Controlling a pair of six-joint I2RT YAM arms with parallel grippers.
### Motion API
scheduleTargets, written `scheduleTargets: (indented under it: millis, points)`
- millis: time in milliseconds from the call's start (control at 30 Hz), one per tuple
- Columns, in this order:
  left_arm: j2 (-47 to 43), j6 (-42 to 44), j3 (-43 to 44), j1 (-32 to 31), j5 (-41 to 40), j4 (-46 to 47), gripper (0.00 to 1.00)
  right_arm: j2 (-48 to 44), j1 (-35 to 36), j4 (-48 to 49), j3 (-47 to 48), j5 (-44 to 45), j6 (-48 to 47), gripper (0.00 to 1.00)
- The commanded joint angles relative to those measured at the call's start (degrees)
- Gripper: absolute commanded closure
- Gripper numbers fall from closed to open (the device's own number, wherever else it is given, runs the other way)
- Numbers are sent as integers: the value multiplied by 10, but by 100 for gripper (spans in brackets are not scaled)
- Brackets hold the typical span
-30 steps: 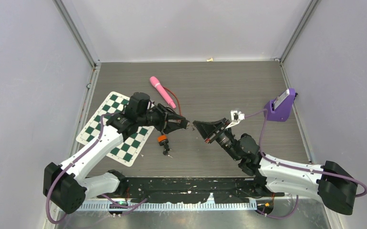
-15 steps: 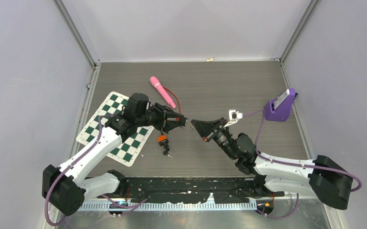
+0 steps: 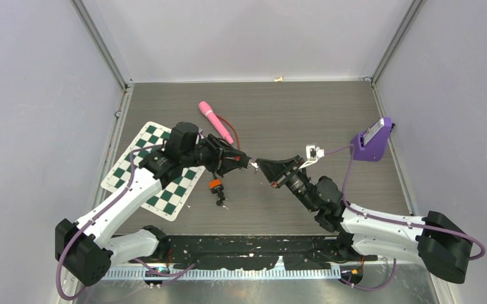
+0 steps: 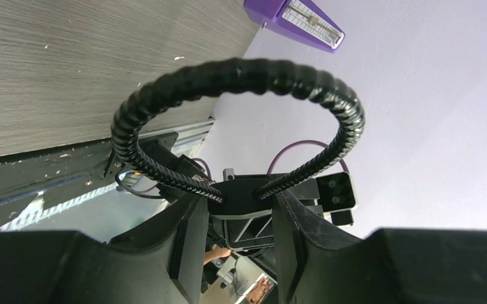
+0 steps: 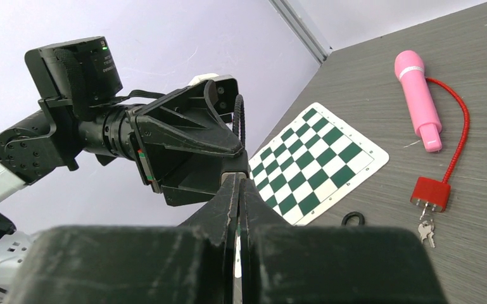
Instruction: Unlock with the key
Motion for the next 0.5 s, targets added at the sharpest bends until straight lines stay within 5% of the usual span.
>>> scheduleTargets:
  millis: [0, 467]
  points:
    - [-11, 32, 35, -16, 33, 15, 100, -29, -15, -35, 25, -8, -13, 95]
    - [0, 11, 38, -53, -4, 19, 100, 28, -13, 30, 39, -41, -10, 95]
